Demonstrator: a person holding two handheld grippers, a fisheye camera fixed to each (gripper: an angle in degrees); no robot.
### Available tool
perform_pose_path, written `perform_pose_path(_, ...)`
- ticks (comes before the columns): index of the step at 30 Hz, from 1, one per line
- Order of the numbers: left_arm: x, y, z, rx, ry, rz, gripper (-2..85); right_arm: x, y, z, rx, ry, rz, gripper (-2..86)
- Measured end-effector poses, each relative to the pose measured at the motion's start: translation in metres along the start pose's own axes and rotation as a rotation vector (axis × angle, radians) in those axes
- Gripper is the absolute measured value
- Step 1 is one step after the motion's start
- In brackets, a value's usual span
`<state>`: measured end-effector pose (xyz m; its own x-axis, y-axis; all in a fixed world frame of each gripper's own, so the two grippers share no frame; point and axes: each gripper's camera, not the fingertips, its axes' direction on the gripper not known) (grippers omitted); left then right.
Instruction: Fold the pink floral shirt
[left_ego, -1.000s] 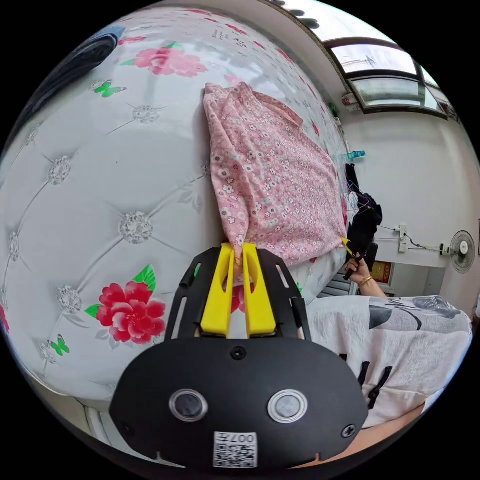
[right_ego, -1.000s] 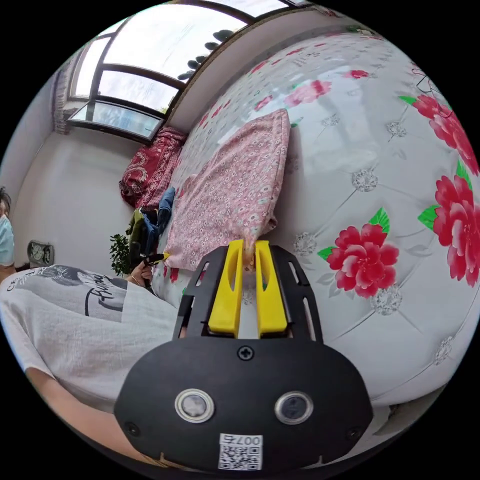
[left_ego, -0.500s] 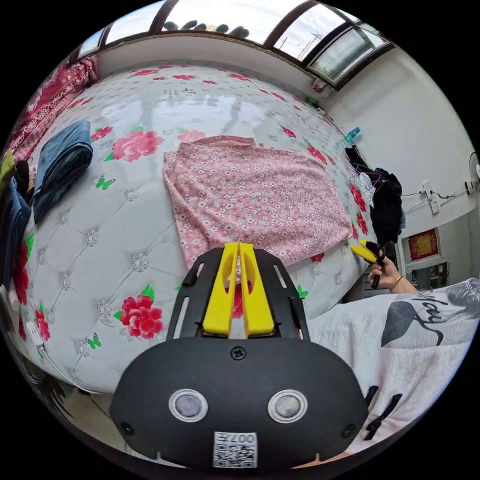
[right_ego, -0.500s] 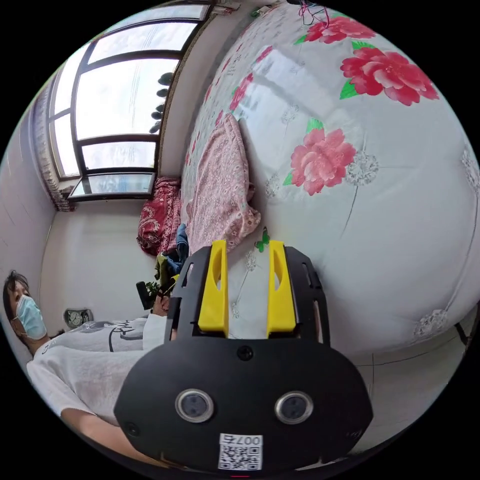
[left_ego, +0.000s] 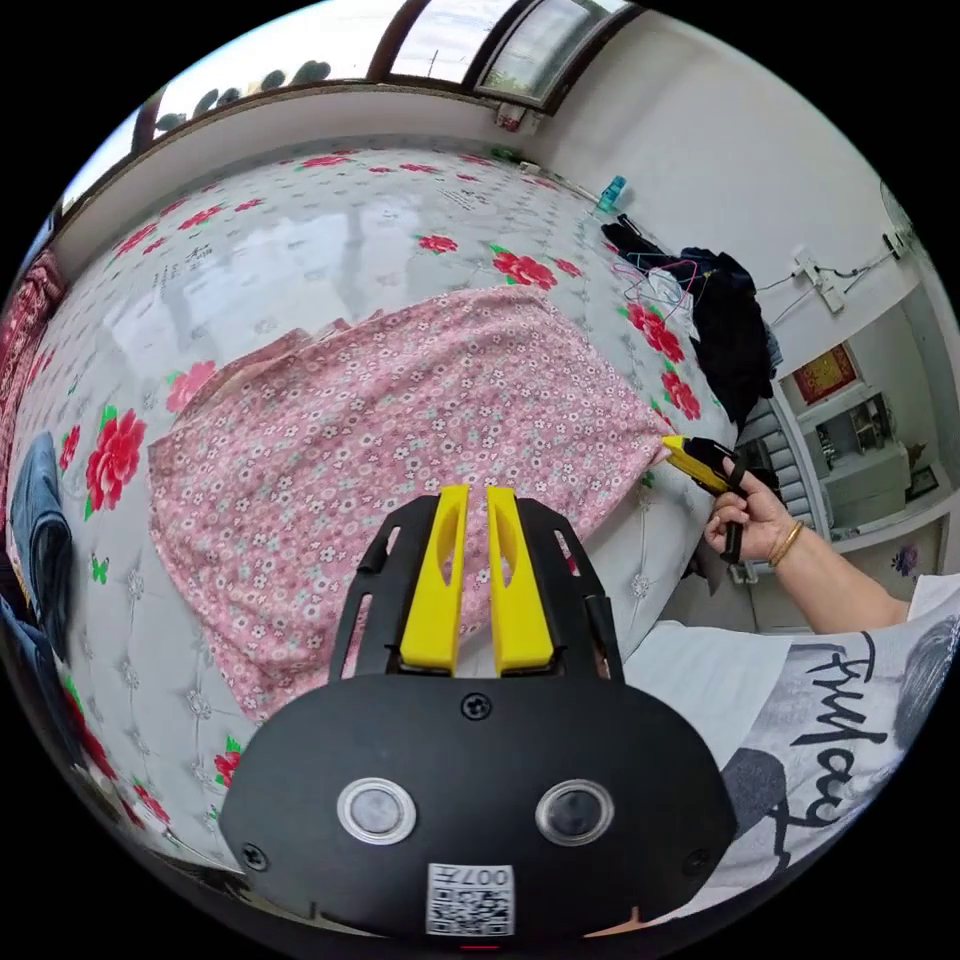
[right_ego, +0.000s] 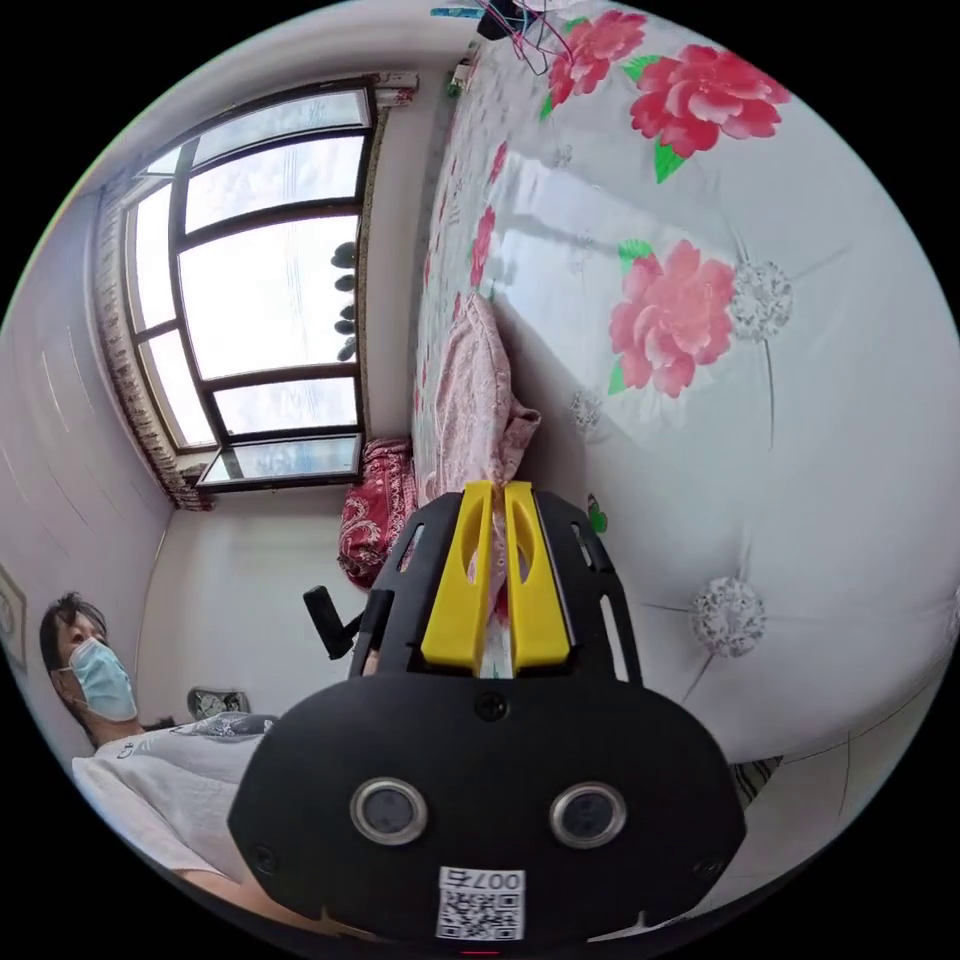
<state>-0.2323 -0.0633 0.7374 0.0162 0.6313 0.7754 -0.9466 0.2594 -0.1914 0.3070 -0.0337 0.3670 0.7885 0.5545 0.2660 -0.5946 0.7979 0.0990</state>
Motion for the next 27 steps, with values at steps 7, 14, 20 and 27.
perform_pose_path(7,0.055,0.001,0.083,-0.113,-0.089,0.115,-0.1,-0.04,-0.018,0.01,-0.088,0.191,-0.075,-0.1)
perform_pose_path(14,0.069,0.0,0.066,0.064,-0.012,0.14,-0.9,-0.056,-0.03,0.016,-0.105,0.21,-0.058,-0.1)
perform_pose_path(20,0.075,0.012,0.152,-0.162,0.019,0.188,-1.0,-0.059,-0.041,0.02,-0.114,0.219,-0.018,-0.1)
perform_pose_path(27,0.081,0.019,0.159,-0.142,-0.013,0.187,-1.0,-0.108,-0.062,0.035,-0.124,0.282,-0.076,-0.1)
